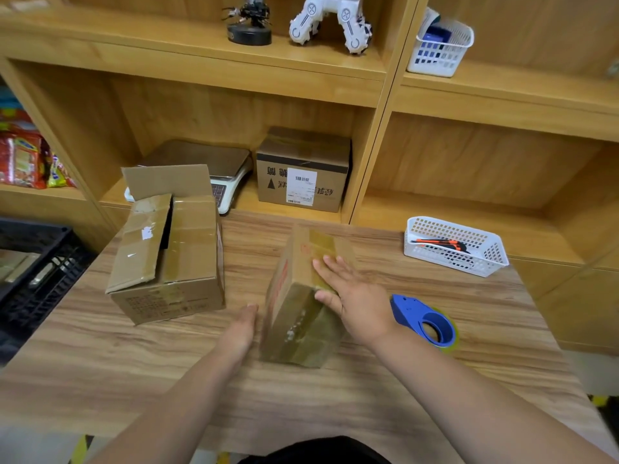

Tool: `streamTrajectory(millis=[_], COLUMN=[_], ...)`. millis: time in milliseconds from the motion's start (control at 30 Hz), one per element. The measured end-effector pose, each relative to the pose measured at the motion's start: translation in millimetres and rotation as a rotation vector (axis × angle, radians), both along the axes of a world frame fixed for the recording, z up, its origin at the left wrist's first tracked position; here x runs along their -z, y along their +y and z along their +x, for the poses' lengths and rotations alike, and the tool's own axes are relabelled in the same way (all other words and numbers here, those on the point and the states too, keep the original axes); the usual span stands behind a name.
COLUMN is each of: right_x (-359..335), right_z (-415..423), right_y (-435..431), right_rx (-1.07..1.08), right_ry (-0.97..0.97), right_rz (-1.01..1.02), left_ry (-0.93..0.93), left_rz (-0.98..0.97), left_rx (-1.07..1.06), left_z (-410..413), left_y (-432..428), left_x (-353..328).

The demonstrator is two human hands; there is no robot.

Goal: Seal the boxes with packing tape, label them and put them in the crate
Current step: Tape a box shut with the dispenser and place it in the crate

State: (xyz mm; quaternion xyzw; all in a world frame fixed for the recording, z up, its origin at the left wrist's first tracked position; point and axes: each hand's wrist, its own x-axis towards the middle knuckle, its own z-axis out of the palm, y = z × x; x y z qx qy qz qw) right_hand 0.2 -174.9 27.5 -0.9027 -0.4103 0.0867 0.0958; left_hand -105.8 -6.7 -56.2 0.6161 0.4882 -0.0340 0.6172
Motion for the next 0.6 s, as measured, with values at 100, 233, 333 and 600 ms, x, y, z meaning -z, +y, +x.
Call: streamTrajectory(millis=[100, 233, 333, 600], right_x=[-5.6, -12.1, -5.3, 39.5], right_z=[4.6, 15.9, 25.6, 21.8], right_y=[6.0, 5.4, 0.0, -11.5], right_rx=[0.184, 0.431, 0.548, 0.712], right_ry=[-0.053, -0.013, 0.110, 0.365], right_rz=[0.088, 0.117, 0.123, 0.139], left_ry=[-0.131, -0.321, -0.408, -0.261], left_rz=[-0.072, -0.040, 0.083, 0.321], left_rx=[-0.054, -0.217, -0.225, 0.167], left_z=[1.9, 5.5, 2.5, 21.4], left_y=[-2.9, -2.1, -3.3, -10.5], left_x=[-10.9, -26.9, -36.7, -32.1])
